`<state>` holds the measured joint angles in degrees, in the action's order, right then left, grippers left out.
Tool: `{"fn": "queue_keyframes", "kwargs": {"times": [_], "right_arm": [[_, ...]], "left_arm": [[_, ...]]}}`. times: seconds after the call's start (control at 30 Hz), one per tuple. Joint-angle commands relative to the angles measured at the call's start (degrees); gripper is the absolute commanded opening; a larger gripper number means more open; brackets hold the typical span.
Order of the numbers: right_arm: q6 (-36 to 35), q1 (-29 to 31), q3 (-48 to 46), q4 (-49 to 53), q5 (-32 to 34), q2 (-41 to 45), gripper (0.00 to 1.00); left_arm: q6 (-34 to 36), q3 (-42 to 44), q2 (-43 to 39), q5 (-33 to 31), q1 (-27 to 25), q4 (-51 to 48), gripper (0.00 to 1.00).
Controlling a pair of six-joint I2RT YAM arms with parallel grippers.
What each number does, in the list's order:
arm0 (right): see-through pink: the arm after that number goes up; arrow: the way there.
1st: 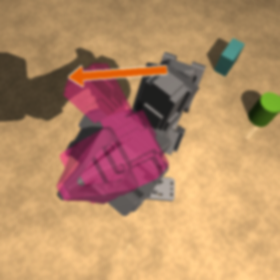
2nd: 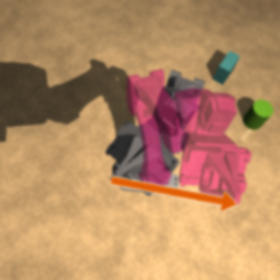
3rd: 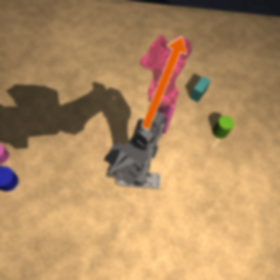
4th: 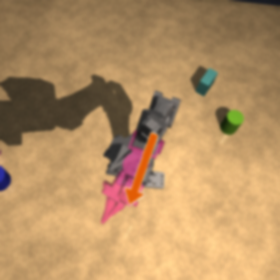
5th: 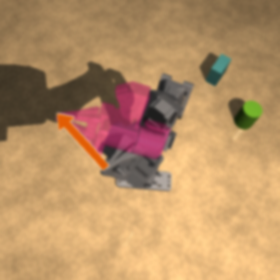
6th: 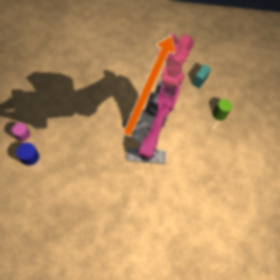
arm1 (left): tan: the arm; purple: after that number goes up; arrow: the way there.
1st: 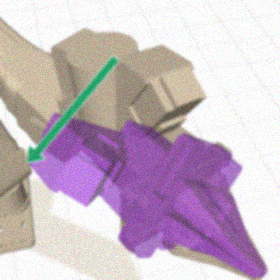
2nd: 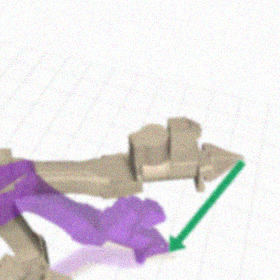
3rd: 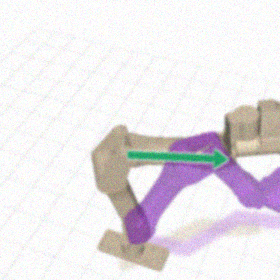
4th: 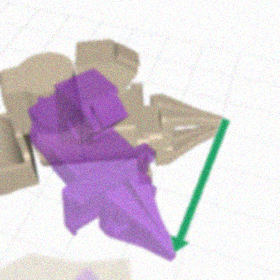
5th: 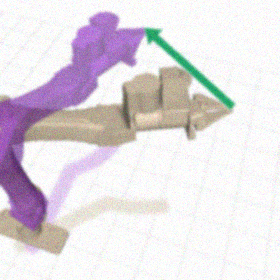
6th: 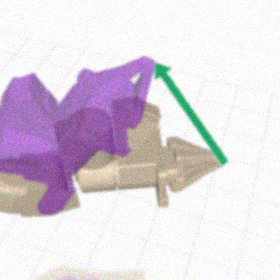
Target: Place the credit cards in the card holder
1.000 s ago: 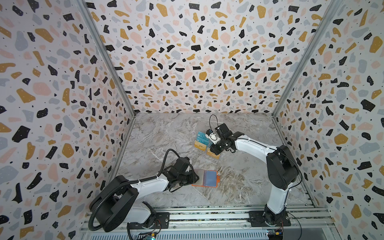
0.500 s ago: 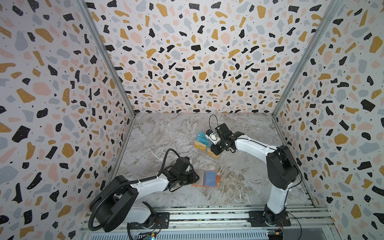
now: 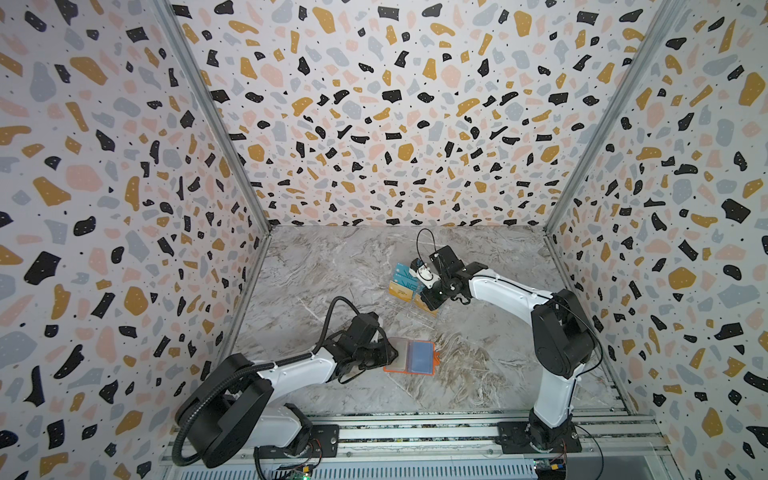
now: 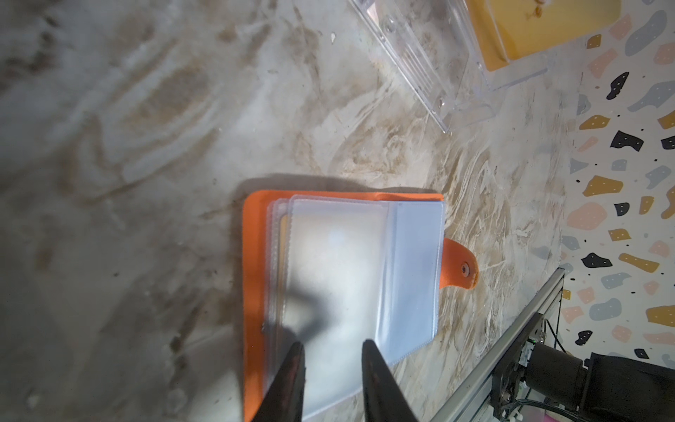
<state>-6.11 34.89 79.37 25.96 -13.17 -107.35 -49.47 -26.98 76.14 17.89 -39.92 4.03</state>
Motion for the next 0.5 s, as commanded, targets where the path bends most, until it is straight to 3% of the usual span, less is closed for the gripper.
{"fn": "queue_keyframes", "kwargs": {"times": [0.0,0.47], "right_arm": [[-1.2,0.3,0.7,1.3,0.2,1.8,0.02],[-2.4,0.1,0.1,-0.9,-0.7,5.0,0.00]], "left_arm": [[0.8,-1.0,-0.8,-0.3,-0.1,-0.4,0.30],[1.5,-2.5,-0.1,-0.8,-0.1,-1.0,0.31]]}}
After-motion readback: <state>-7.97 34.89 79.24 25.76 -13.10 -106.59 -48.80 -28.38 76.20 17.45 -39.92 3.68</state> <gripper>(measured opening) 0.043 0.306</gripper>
